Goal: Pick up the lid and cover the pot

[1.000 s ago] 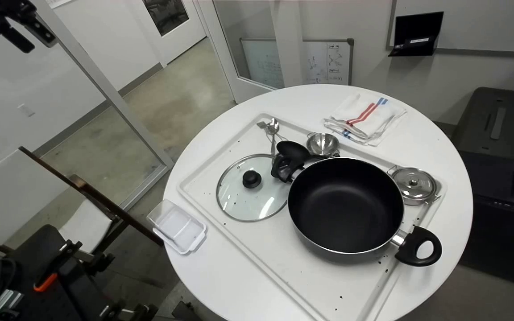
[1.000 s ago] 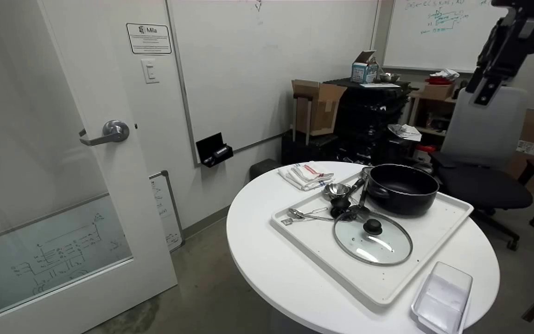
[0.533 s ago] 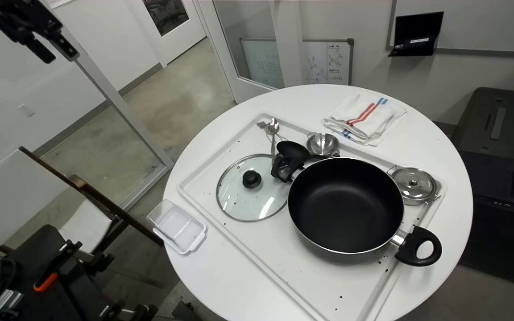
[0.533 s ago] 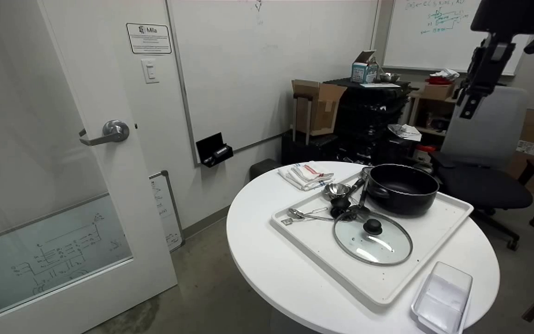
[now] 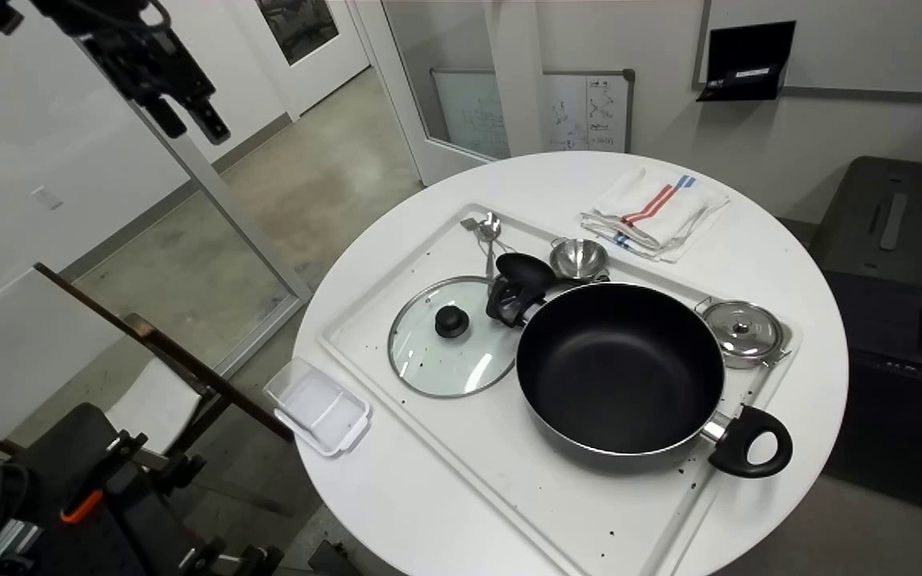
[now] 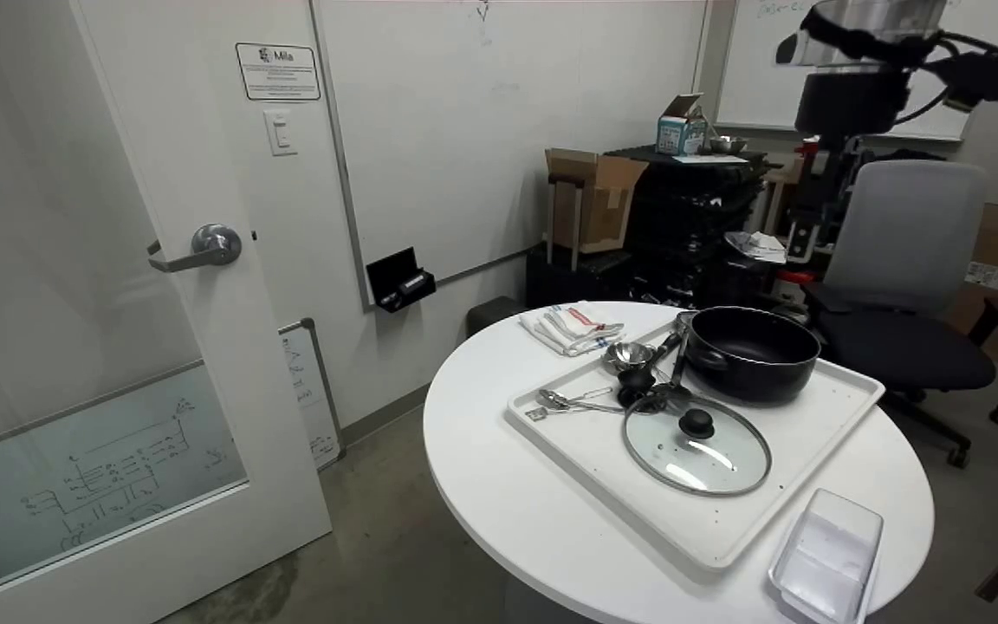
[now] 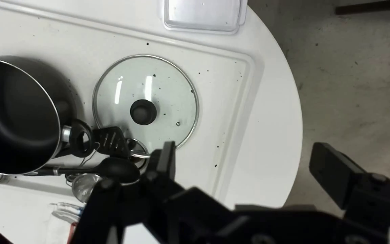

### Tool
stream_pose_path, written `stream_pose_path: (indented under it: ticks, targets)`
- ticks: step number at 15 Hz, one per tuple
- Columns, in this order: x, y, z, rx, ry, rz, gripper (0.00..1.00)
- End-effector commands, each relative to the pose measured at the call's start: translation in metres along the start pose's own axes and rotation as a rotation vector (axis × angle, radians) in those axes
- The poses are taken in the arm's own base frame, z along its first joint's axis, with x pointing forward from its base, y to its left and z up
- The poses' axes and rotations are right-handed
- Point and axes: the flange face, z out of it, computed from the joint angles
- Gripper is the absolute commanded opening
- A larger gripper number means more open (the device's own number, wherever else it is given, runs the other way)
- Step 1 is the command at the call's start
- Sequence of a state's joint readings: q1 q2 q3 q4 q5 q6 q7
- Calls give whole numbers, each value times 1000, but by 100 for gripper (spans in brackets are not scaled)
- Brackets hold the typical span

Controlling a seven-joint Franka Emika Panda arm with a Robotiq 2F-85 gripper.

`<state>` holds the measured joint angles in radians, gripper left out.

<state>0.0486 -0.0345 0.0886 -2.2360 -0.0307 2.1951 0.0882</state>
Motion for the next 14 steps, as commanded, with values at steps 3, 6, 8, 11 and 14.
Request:
stream_pose_path:
  ticks: [3,6,8,11,14]
  targets:
    - [54,28,44,32,-16,97,100]
    - [77,42,73,49,1,148,100]
    - [90,51,94,69,2,175,100]
    - [106,63,126,82,2,224,100]
    - [117,74,157,81,-16,271,100]
